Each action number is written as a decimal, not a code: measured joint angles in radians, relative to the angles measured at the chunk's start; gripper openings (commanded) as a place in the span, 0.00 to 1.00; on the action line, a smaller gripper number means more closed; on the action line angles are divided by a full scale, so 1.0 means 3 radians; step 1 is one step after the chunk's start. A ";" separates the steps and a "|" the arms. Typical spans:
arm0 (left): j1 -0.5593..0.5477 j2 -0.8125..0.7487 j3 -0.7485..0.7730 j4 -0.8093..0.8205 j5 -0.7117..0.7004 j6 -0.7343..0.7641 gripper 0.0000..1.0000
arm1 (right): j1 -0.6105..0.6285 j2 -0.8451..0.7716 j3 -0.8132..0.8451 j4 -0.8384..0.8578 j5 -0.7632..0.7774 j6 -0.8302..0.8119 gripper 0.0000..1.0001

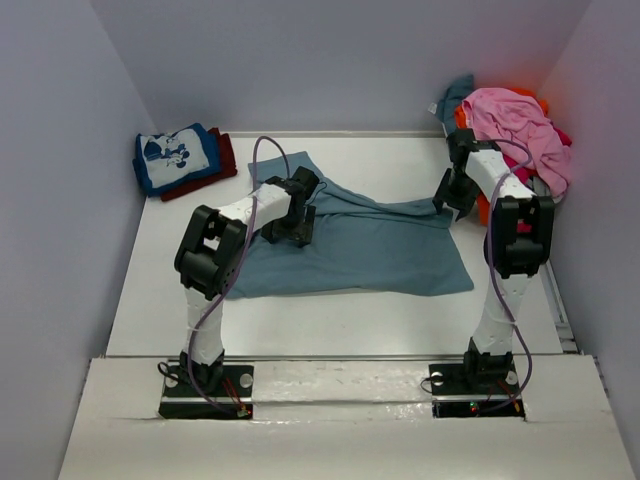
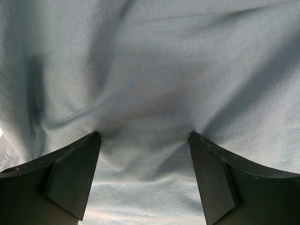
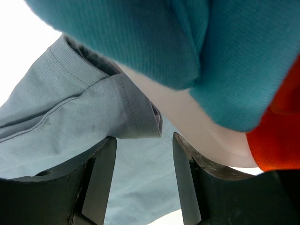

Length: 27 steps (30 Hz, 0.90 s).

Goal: Fold and stack the t-shirts
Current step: Flatten out the tshirt

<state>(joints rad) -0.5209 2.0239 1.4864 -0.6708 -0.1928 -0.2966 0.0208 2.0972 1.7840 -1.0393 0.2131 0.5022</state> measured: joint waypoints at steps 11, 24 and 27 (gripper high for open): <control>-0.0003 0.0000 0.0000 -0.0001 0.0000 0.0000 0.88 | -0.0025 0.0028 0.0006 0.0062 -0.0062 -0.0017 0.23; -0.0003 0.0001 -0.0001 -0.0001 0.0001 0.0000 0.88 | -0.0028 0.0028 0.0008 0.0074 -0.0085 -0.0027 0.44; -0.0003 0.0000 -0.0004 0.0001 0.0004 0.0001 0.88 | -0.0023 0.0028 0.0008 0.0069 -0.0095 -0.0038 0.56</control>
<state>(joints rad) -0.5217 2.0239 1.4853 -0.6704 -0.1917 -0.2962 0.0139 2.1056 1.7863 -1.0187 0.1844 0.4908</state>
